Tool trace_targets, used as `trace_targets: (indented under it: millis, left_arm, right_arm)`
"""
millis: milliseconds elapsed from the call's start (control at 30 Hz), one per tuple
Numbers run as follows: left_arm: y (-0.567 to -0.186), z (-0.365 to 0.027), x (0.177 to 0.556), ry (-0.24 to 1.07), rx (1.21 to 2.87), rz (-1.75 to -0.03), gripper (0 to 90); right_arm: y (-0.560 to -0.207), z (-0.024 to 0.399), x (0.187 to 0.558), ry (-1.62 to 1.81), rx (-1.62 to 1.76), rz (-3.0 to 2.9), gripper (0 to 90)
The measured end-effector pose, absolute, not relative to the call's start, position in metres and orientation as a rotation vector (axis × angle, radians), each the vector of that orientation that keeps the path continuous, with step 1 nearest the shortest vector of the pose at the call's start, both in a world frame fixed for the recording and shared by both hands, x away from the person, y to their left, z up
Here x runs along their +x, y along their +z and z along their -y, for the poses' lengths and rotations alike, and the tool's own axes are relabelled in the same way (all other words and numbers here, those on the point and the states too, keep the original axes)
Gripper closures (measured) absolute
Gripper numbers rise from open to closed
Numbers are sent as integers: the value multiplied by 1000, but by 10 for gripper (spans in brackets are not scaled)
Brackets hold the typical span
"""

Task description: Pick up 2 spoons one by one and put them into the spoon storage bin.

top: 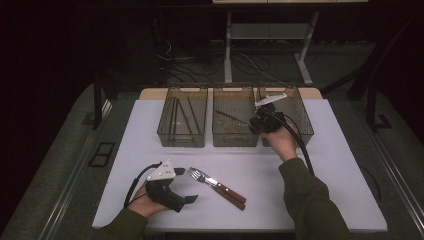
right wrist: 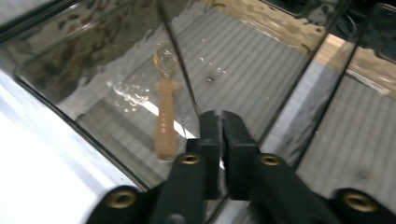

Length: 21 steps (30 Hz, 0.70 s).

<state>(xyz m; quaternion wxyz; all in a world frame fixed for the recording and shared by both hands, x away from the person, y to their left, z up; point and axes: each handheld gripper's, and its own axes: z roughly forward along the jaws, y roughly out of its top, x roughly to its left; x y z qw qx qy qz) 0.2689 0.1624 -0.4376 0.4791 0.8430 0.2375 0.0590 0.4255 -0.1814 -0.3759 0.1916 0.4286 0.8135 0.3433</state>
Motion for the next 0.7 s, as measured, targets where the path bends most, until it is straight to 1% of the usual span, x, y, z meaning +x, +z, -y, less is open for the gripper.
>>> trace_targets:
  millis: [133,300,367,467,567,700]
  left_arm:
    - [-438,-162,269,143,2055,-583,0]
    - [-438,-162,269,145,2059,-580,0]
    - [-438,-162,269,145,2059,-581,0]
    - [-438,-162,269,146,2059,-582,0]
    - [-438,-163,269,149,2064,-579,0]
    - [-438,-163,270,152,2070,-576,0]
  right_arm:
    - [-373,185,424,1016,1209,-2271,688]
    - [-370,193,422,1100,1252,-2259,549]
    - [-369,196,420,1131,1259,-2267,511]
    - [-367,204,414,1175,1249,-2258,469]
    - [-366,211,408,1210,1235,-2256,444]
    - [-365,218,398,1246,1220,-2256,432]
